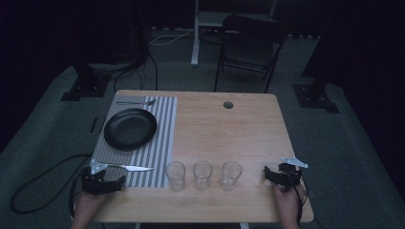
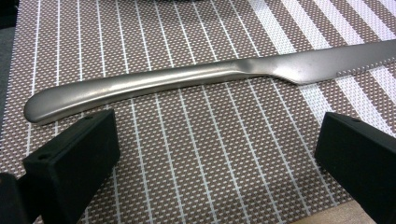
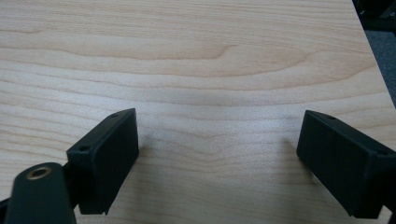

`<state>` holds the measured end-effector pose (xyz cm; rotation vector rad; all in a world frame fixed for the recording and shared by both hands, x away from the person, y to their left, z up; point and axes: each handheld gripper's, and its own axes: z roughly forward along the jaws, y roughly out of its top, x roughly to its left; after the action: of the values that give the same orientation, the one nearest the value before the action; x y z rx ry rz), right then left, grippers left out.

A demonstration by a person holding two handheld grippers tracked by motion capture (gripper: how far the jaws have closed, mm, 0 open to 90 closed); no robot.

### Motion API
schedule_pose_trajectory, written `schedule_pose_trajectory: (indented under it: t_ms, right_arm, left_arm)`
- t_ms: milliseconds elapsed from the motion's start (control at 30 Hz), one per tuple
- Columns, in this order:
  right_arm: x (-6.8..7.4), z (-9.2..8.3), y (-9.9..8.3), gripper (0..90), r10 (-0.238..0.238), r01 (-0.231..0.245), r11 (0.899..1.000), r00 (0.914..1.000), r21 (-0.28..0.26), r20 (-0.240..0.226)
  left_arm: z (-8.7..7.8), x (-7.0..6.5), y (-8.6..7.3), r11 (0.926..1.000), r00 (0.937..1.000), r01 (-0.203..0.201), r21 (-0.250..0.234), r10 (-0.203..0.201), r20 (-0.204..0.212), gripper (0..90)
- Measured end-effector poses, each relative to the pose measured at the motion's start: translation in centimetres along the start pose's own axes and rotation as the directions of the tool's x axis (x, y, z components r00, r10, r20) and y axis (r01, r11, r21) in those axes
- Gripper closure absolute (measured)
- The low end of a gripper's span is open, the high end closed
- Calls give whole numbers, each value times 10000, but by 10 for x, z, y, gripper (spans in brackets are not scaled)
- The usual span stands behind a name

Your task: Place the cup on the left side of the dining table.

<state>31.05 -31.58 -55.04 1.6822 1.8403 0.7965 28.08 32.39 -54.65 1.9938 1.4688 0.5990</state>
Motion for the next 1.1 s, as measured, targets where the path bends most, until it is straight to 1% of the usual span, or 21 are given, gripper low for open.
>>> schedule_pose_trajectory:
  t_ms: [533,667,833,933,1000,1067,1100]
  right_arm:
    - [0,0,0,124,-2,2,10000,10000,0,-1]
    - [0,0,0,124,0,0,10000,10000,0,1]
    - [0,-1,0,125,6,-6,10000,10000,-3,11]
    - [0,0,0,125,4,-4,10000,10000,-4,10]
    - [0,0,0,125,4,-4,10000,10000,-5,11]
    - [0,0,0,125,4,-4,10000,10000,-4,11]
    - [0,0,0,125,4,-4,10000,10000,-3,12]
  left_arm:
    - [0,0,0,10000,10000,-5,35,5,1,5]
    - [-1,1,-1,10000,10000,-34,-61,35,67,11]
    - [-2,1,-1,9999,9999,-112,-40,112,88,12]
    - [-4,3,-2,9999,9998,-132,-79,133,145,30]
    - [-5,3,-1,9998,9997,-186,78,184,170,45]
    - [-5,3,-2,9998,9996,-186,52,185,202,44]
    - [-6,3,-3,9996,9994,-260,110,258,236,45]
